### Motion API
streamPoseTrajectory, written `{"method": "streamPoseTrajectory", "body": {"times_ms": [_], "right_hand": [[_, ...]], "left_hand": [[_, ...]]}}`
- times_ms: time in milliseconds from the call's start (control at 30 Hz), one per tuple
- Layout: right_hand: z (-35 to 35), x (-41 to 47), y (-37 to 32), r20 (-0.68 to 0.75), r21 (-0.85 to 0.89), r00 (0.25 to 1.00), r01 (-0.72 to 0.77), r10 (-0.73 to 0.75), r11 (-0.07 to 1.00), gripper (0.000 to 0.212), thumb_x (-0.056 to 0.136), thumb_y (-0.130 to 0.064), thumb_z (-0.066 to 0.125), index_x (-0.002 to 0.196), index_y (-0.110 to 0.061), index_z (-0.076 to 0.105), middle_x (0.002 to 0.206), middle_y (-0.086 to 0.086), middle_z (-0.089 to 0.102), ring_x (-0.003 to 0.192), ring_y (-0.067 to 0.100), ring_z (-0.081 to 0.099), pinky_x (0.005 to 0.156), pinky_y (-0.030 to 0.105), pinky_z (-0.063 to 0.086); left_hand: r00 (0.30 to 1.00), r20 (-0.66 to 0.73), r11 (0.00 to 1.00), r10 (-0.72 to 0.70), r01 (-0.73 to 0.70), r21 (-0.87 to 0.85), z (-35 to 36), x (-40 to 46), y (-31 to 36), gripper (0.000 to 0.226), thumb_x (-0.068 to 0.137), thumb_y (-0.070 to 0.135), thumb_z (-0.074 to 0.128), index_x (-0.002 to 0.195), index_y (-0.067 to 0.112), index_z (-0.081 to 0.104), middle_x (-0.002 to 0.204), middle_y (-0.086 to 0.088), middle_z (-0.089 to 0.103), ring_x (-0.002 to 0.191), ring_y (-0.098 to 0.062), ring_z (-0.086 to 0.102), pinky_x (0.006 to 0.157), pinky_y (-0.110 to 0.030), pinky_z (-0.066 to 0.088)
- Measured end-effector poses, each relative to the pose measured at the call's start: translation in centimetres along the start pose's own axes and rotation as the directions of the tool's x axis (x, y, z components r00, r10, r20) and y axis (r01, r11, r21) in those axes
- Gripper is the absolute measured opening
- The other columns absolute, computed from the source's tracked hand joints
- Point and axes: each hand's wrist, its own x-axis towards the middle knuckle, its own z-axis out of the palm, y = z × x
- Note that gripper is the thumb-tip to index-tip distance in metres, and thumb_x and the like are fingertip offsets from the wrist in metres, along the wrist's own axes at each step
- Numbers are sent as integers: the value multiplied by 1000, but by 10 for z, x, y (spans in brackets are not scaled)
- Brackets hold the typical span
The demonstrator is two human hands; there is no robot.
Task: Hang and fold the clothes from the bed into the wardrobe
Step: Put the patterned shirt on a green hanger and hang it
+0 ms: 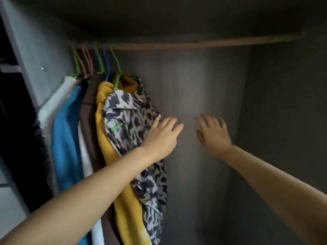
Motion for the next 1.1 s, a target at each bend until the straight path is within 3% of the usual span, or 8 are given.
{"method": "streamPoseTrajectory", "body": {"times_ms": [100, 200, 300, 433, 600, 733, 900, 1100], "right_hand": [[-5, -70, 40, 24, -54, 997, -73, 75, 996, 51, 98, -29, 42, 147, -19, 34, 155, 8, 28, 146, 25, 18, 114, 58, 8], [-17, -150, 70, -61, -141, 995, -82, 74, 987, 49, 86, -22, 63, 135, -16, 54, 144, 11, 47, 137, 28, 40, 107, 66, 23], [-26, -231, 97, -27, -246, 997, -82, 78, 966, 47, 87, -25, 60, 133, -18, 57, 144, 10, 48, 135, 28, 42, 106, 68, 25], [-48, -326, 131, 116, -304, 943, -266, 313, 915, 48, 90, -29, 61, 137, -20, 52, 148, 10, 42, 139, 29, 35, 108, 69, 19], [-95, -456, 186, 125, -361, 763, -560, 634, 746, 52, 85, -25, 68, 135, -17, 54, 147, 11, 44, 138, 30, 38, 108, 69, 11], [-146, -583, 227, 149, -461, 486, -737, 861, 495, 58, 97, -40, 43, 150, -28, 23, 160, -1, 10, 149, 17, 2, 112, 60, -7], [-223, -729, 249, 158, -567, 251, -768, 955, 296, 59, 99, -45, 35, 152, -29, 14, 161, -2, 2, 149, 19, -4, 110, 64, -8], [-280, -836, 274, 172, -601, 44, -787, 984, 140, 58, 100, -42, 35, 152, -27, 13, 161, 1, 3, 148, 20, -7, 113, 63, -1]], "left_hand": [[987, -72, 980, 144, -152, -125, 22, -1, 54, 50, 94, 18, 52, 143, 14, 42, 143, -11, 44, 134, -26, 39, 116, -49, 20], [938, -216, 908, 271, -324, -267, 43, -9, 121, 53, 78, 17, 74, 128, 8, 60, 124, -13, 61, 115, -28, 60, 102, -56, 41], [879, -257, 809, 401, -472, -351, 57, -21, 189, 58, 72, 20, 79, 126, 9, 62, 122, -12, 63, 114, -27, 61, 98, -58, 43], [811, -259, 706, 525, -585, -399, 59, -26, 270, 60, 70, 22, 81, 126, 9, 62, 122, -10, 64, 114, -25, 62, 98, -59, 43], [712, -311, 574, 629, -696, -432, 37, -27, 381, 61, 66, 23, 83, 123, 9, 65, 117, -10, 66, 108, -24, 65, 95, -56, 47], [637, -361, 450, 681, -753, -480, 10, -41, 492, 65, 58, 25, 88, 117, 9, 68, 110, -11, 68, 101, -23, 68, 88, -55, 51], [561, -168, 374, 811, -717, -588, -27, -79, 657, 66, 94, 39, 49, 151, 22, 21, 149, -4, 32, 140, -16, 29, 117, -47, 11], [470, -167, 259, 867, -710, -655, -68, -113, 790, 61, 98, 42, 41, 151, 26, 16, 152, -2, 28, 142, -16, 22, 117, -48, 8]]}}
